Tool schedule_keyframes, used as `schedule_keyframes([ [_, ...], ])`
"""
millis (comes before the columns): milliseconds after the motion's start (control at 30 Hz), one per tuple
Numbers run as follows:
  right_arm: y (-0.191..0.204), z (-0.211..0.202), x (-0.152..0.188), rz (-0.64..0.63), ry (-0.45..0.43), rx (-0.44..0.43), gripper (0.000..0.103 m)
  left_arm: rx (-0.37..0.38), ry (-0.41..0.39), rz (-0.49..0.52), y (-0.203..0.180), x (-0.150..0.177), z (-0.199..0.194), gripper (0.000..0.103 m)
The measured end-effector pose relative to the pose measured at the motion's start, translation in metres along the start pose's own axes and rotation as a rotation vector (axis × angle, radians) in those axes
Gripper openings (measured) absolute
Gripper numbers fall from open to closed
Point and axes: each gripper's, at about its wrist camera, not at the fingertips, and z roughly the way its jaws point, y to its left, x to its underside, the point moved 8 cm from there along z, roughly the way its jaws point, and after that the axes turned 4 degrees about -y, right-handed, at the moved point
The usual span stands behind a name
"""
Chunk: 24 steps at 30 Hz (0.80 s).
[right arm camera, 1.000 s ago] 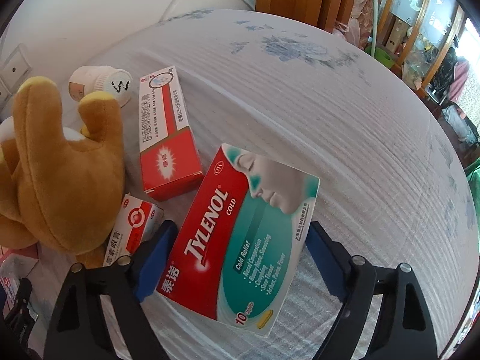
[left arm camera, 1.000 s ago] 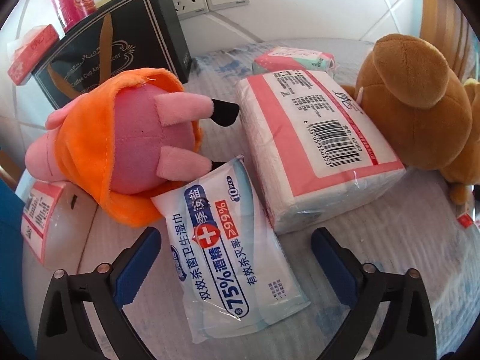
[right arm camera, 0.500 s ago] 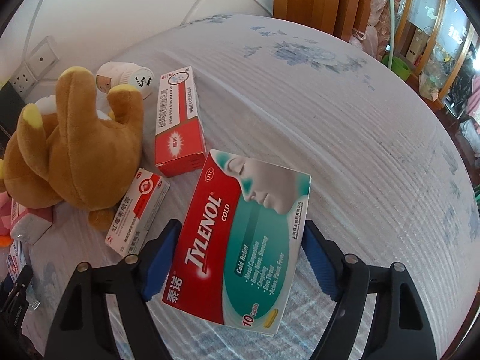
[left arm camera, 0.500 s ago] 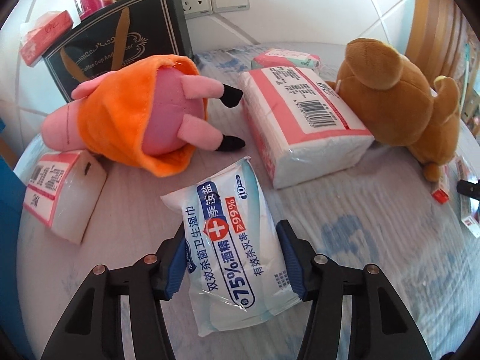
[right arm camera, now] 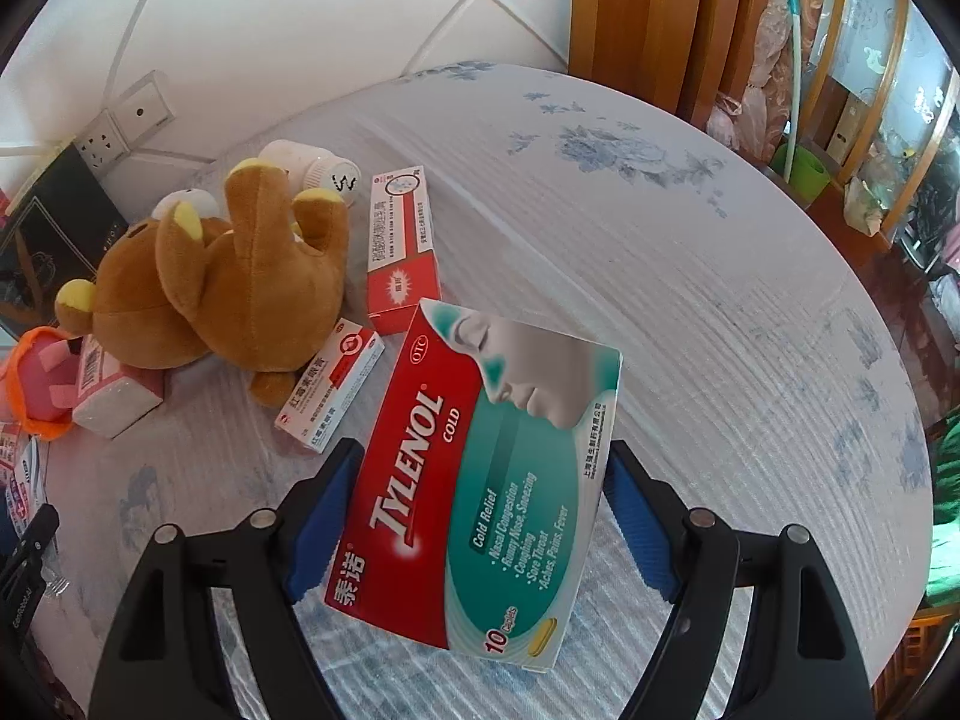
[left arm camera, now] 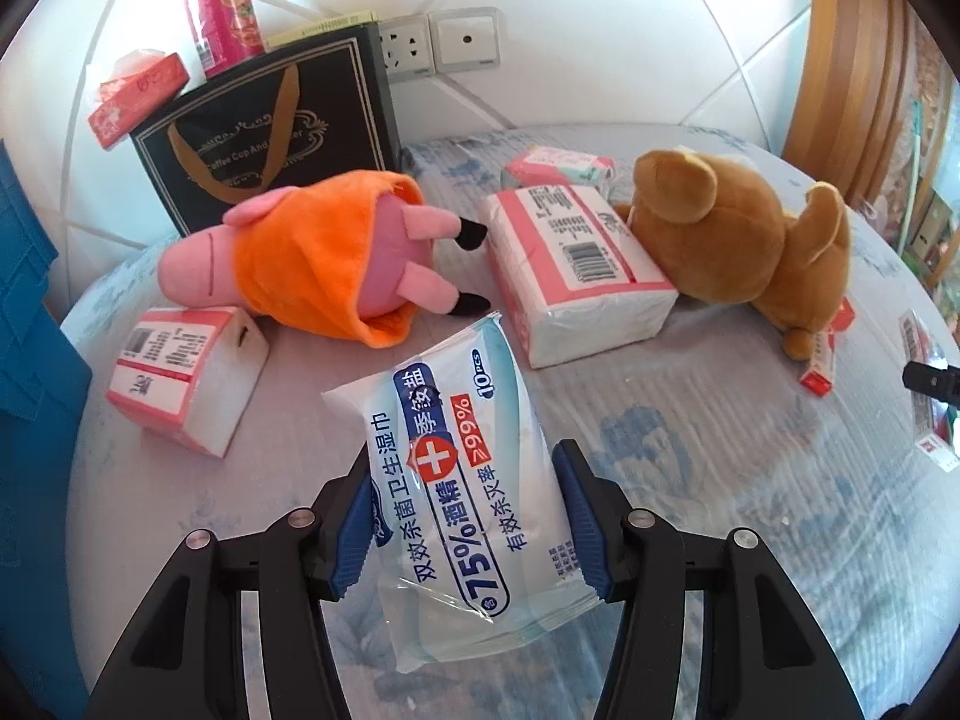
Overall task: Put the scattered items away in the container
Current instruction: 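Carry the Tylenol box in the right tool while the left tool carries the wipes to the bin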
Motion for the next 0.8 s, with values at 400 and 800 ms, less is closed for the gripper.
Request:
schedule_keyframes([
  [400, 0.011, -0.071, -0.005, -0.041, -0.068, -0.03, 0.08, -0.004, -0.066, -0.016, 0.017, -0.014, -0.069, 0.055],
  [800, 0.032, -0.164, -0.008, -0.106, -0.153, -0.097, 0.08, -0.025, -0.121, -0.03, 0.044, -0.014, -0.156, 0.055],
])
